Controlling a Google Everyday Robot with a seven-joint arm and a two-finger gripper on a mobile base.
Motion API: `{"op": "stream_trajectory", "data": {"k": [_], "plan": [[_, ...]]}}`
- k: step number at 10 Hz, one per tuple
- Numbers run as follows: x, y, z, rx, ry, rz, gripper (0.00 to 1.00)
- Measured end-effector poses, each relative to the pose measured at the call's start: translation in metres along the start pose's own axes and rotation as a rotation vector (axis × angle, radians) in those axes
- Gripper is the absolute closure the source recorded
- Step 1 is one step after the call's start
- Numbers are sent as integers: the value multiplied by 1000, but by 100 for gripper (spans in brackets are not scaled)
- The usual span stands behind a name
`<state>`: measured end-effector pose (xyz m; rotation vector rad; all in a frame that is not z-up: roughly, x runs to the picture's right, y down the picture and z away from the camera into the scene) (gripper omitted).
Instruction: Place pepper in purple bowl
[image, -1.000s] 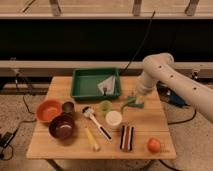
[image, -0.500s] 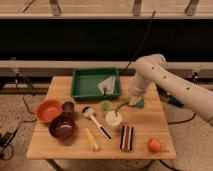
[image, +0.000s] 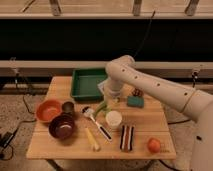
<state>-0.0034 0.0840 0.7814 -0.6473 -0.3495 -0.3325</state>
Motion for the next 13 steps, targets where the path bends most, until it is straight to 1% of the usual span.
{"op": "stream_trajectory", "data": {"k": [3,4,5,7,8,9,10,12,13], "plan": [[-73,-22,23,-34,-27,-104,96],[-89,-24,29,-48,-32,-131,96],[-111,-27,39,-64,-42,-169,96],[-135,-25,52,-93,-50,-223,96],[-155,-22,63,-109,-57,-264,92],[-161,-21,65,-112,-58,-275,88],[-165,-16,70,-116,-58,-288,78],[-181,-11,78,-123,-64,-315,53],[-182,-10,79,-124,-65,-318,48]]}}
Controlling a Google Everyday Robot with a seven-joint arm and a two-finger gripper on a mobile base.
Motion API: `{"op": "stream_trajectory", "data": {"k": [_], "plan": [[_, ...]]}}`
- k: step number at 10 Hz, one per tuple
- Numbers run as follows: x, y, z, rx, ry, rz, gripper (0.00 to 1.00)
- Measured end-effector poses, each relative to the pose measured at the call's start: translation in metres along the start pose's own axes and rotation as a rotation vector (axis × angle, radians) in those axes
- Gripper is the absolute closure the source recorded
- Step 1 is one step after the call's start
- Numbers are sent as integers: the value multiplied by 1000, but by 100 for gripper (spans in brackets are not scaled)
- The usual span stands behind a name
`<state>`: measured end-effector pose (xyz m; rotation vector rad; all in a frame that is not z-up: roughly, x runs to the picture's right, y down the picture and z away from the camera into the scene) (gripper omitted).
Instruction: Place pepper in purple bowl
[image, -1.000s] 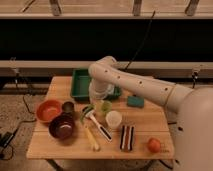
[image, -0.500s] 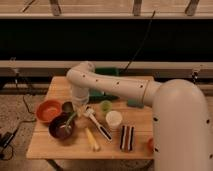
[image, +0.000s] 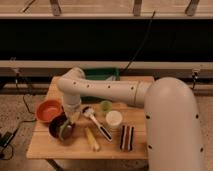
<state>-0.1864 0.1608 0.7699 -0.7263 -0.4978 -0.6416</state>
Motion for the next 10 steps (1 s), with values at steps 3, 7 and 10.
{"op": "stream_trajectory", "data": {"k": [3,7,10], "plan": [[-15,-5,0,6,-14,-18,21],[-20,-8,-3,16,-24,-30,20],[-20,-7,-3,16,-24,-29,20]]}}
